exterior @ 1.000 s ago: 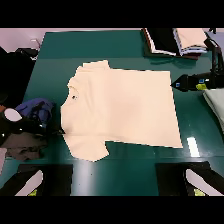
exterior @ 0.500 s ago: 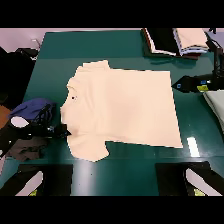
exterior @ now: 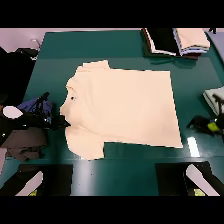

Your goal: Fold the shirts.

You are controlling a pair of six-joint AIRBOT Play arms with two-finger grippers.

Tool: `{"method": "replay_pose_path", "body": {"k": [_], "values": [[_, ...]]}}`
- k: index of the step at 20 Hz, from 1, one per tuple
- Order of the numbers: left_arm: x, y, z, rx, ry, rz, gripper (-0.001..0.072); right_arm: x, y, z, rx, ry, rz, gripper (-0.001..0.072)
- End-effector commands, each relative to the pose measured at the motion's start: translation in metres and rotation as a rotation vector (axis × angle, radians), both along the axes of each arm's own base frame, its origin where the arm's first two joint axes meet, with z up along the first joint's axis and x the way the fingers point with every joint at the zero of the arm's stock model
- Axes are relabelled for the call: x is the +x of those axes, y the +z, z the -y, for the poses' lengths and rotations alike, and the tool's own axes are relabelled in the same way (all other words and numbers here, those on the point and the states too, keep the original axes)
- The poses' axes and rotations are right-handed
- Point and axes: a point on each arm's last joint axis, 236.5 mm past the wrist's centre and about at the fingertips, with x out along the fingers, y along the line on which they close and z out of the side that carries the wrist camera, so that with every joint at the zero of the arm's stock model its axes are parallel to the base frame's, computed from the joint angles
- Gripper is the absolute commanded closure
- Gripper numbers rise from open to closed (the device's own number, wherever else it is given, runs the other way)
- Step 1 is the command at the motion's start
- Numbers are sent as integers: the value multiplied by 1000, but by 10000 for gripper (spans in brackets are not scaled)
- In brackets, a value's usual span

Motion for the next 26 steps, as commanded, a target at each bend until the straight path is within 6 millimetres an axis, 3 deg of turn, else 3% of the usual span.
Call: {"method": "replay_pose_path", "body": {"k": [1,4,6,8,9,10,12,13,15,16,17,19,20,22,24,26], "values": [[5,5,0,2,-3,19,687,-43,-42,-15,85,-62,-120,214],[8,6,0,-1,9,30,687,-52,-55,-39,134,21,-190,222],[8,6,0,-1,10,31,687,-44,-56,-56,176,59,-184,247],[7,6,0,-1,4,27,687,-27,-53,-66,189,88,-141,426],[6,8,0,-1,-5,29,688,-19,-47,-69,180,113,-117,602],[7,11,1,-1,-14,36,688,-9,-39,-71,169,137,-79,697],[16,36,1,2,-22,100,688,14,-11,-73,117,199,35,696],[23,58,0,12,-21,163,688,28,10,-72,80,226,112,696],[36,123,0,22,-24,324,688,57,64,-71,-1,272,291,697],[39,163,1,28,-26,418,688,72,102,-70,-53,292,406,697],[40,213,1,41,-33,542,688,84,143,-69,-105,302,523,697],[31,316,2,63,-25,788,688,100,244,-65,-230,299,798,697],[20,369,3,76,-27,916,688,100,292,-63,-289,292,920,698],[-13,456,4,103,-18,1148,688,86,383,-65,-397,277,1144,698],[-54,530,0,118,37,1351,688,65,449,-71,-463,278,1289,698],[-86,574,-10,143,115,1482,689,51,492,-75,-507,287,1374,698]]}}
